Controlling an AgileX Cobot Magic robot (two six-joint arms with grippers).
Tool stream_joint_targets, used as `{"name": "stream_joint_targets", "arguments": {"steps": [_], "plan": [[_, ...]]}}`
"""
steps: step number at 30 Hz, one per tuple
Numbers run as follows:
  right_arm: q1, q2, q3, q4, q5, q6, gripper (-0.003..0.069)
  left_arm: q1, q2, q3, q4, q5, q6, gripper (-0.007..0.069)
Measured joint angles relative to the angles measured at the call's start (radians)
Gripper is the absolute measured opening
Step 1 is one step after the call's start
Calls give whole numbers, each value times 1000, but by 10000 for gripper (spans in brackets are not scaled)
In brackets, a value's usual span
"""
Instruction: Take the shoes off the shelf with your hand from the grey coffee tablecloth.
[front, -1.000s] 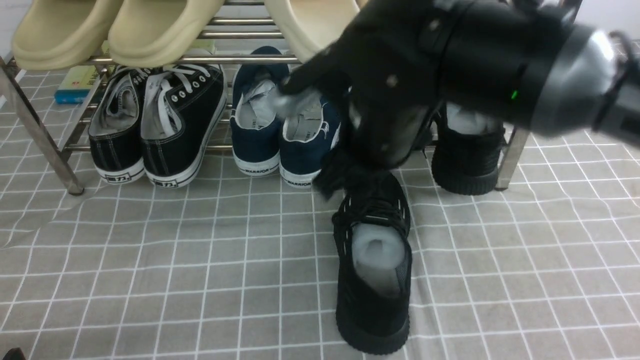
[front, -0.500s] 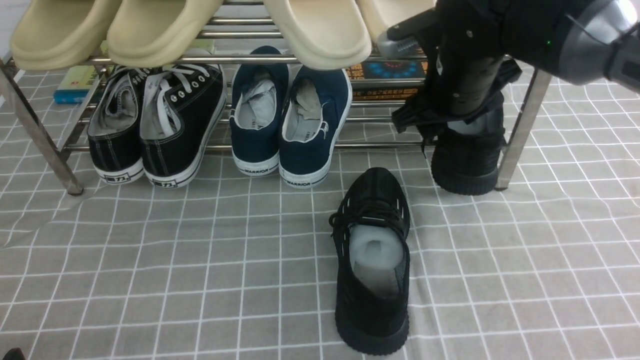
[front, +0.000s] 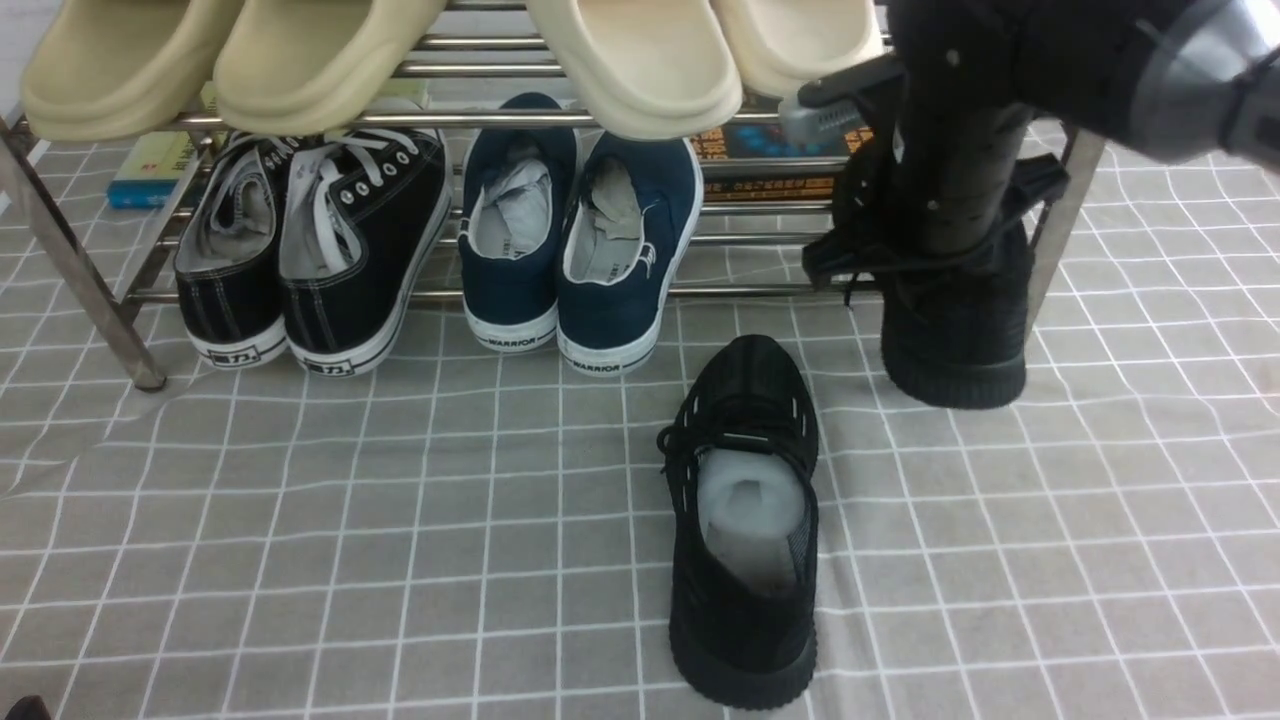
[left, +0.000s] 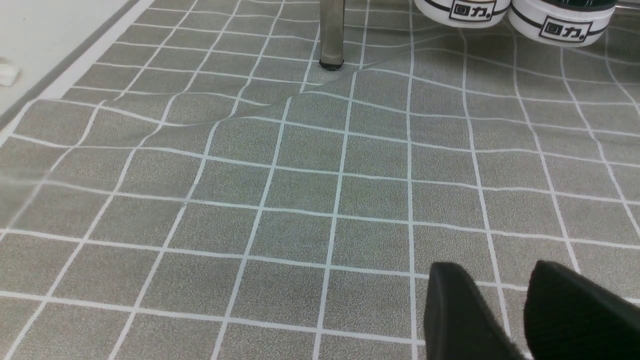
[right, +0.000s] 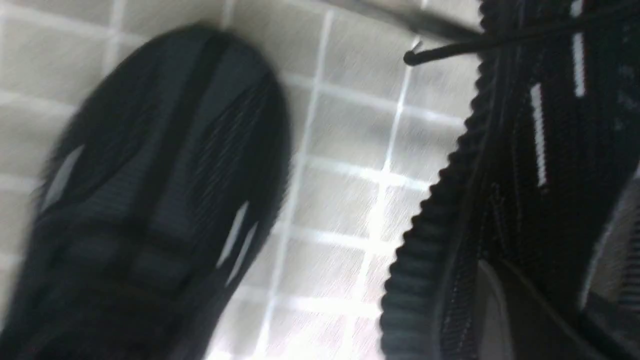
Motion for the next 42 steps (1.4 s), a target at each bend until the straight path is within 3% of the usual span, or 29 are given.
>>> {"name": "stream_joint_targets", "arguments": {"steps": [5,14,26,35,42], "plan": [[68,-113,104,72,10,15,0,0,0,0,0,0,0,240],[170,-231,327,77,13,100,0,0,0,0,0,0,0,240],[172,-232,457,61,-8,151,0,0,0,0,0,0,0,240],[172,-232,507,37,-146,225,7,0,0,0,0,0,0,240],[172,-232,507,38,-194,263,62,0,0,0,0,0,0,240]]}}
